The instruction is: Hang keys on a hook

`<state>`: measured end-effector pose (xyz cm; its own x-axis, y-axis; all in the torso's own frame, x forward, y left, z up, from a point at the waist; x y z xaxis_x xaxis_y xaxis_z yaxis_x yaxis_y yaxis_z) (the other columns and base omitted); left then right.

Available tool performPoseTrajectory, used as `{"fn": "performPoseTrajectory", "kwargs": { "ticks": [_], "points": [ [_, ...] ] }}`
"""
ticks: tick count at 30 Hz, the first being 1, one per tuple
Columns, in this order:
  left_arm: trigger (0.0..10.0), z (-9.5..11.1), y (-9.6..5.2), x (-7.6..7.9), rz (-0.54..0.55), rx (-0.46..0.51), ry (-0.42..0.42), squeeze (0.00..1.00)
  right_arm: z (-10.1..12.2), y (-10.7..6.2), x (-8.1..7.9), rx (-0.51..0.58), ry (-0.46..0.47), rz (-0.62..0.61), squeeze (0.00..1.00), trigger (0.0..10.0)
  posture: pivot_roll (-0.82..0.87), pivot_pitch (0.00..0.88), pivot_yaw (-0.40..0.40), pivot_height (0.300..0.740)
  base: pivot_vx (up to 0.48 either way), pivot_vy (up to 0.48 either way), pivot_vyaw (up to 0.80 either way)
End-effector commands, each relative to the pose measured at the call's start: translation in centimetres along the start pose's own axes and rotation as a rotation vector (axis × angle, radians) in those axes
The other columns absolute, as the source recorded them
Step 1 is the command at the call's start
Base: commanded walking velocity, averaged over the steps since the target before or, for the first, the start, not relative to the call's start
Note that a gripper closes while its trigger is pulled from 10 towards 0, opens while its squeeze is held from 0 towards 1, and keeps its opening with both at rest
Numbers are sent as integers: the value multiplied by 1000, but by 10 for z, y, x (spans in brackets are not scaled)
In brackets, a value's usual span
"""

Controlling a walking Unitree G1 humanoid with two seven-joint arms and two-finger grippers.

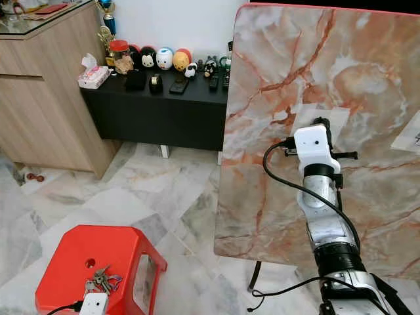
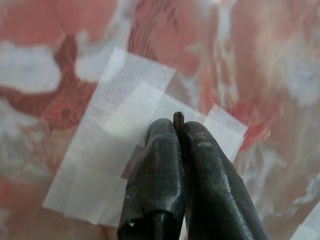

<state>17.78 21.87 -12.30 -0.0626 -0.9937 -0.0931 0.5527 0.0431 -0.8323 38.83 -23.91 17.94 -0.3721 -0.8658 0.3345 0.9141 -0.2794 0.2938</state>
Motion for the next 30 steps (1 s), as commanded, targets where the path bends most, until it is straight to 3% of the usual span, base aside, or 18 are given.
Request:
{"fn": "performPoseTrajectory", "kwargs": {
  "ticks": [1,21,30],
  "points": [
    [10000,-2,0,1,-2,-8,-4,0,8,1,5,35,22,-21,0,10000,51,17,-37,740,0,0,0],
    [10000,-2,0,2,-3,-7,-5,0,14,8,6,52,39,-37,0,10000,51,16,-38,740,0,0,0],
    [10000,-2,0,3,-5,-7,-7,0,3,7,16,-7,7,-94,0,10000,52,18,-39,740,0,0,0]
  ]
}}
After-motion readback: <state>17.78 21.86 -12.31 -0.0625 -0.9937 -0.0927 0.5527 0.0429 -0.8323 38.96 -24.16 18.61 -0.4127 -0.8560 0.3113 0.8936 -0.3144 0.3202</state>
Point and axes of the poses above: a point about 5 cm out from each wrist's last joint towards the gripper, its own y axis pointing out of the wrist towards the gripper, its own z axis along the axis of the wrist's last joint, x = y × z, the point moved 4 cm from there along y, pointing out of the wrist towards the gripper, and after that the axes turned 6 degrees about y, right-handed, at the moved point
